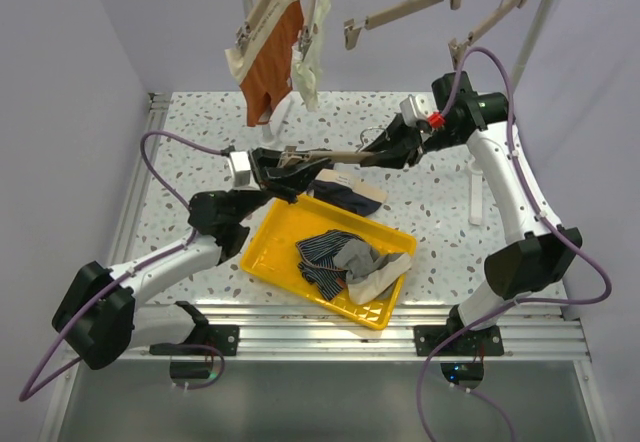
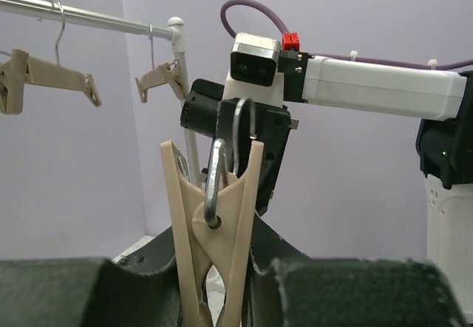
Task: Remove the underwear clipped to the hanger
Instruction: Place the hanger at the clothesline.
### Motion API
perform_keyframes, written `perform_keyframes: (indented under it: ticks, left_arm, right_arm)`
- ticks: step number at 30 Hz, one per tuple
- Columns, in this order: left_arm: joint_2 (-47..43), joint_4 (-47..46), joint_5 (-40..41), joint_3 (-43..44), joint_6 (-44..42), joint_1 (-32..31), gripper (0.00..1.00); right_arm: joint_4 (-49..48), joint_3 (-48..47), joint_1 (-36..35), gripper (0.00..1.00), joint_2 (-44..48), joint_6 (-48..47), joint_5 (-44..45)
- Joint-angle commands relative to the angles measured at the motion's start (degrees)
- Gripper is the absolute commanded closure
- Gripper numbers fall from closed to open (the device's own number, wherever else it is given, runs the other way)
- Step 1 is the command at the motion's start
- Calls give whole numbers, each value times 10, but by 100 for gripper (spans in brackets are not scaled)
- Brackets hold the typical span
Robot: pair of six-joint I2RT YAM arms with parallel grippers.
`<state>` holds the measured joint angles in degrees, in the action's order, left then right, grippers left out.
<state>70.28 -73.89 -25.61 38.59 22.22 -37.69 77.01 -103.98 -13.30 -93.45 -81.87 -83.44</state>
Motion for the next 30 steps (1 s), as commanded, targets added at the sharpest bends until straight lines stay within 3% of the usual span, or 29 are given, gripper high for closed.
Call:
perform_keyframes:
  ticks: [1,2,3,7,16,24,26,27,28,30]
  left_arm:
    - [-4,-84,16,20,-2,-3,100]
    - [-7,-81,19,19,-9,-3,100]
    - [-15,-72,23,18,-15,-3,100]
    - [-34,-50,32,15,-38,-4,100]
    - [-71,-19,42,-9,-58,-2,100]
    - [-56,-24,52,29,-56,-2,100]
    - [-38,-43,52,45,-42,-2,100]
    - [-31,-52,53,60,-36,-3,100]
    - [-25,-60,53,68,-25,-3,100]
    - [-12,-78,56,83,-14,-3,100]
  right_arm:
    - [136,-26,-6,72,-2,7,-44]
    - [136,-30,-7,64,-2,8,-39]
    - [136,-32,-7,42,-2,10,-36]
    - [135,-44,-3,2,-2,14,-21]
    - [50,-49,21,1,6,114,-6]
    - [-161,80,-27,1,67,307,14]
    - [-278,138,-46,1,84,411,48]
    - [-344,163,-63,2,113,537,69]
    - [-507,224,-68,1,128,610,112]
    - [-649,278,-69,2,150,765,128]
